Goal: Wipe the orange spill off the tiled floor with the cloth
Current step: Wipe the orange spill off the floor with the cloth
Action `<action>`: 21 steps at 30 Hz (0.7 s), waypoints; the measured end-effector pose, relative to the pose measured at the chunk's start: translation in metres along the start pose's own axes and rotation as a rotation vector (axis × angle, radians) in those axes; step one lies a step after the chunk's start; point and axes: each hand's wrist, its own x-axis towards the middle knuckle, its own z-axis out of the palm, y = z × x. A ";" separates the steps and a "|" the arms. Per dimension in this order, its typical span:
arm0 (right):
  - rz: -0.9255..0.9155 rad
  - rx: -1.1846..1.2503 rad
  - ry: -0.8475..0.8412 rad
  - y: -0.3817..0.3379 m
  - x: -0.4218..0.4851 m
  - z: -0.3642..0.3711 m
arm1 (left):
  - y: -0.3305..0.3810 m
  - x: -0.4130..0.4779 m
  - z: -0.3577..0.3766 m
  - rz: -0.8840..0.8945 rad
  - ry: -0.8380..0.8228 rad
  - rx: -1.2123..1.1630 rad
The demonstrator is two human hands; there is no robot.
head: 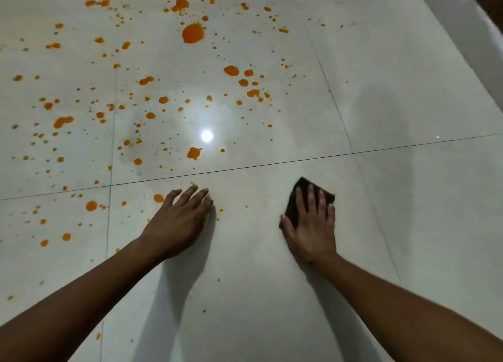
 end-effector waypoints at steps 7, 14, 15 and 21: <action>-0.605 -0.004 -0.109 -0.087 -0.070 0.018 | -0.021 -0.040 0.011 -0.137 -0.012 -0.075; -0.224 0.043 -0.039 -0.120 0.019 0.013 | -0.017 -0.080 0.030 -0.240 -0.109 -0.165; -0.304 0.054 -0.046 -0.146 0.010 0.017 | -0.018 -0.085 0.033 -0.257 -0.096 -0.179; -0.712 -0.014 -0.108 -0.066 -0.050 0.013 | -0.026 -0.107 0.039 -0.341 -0.111 -0.215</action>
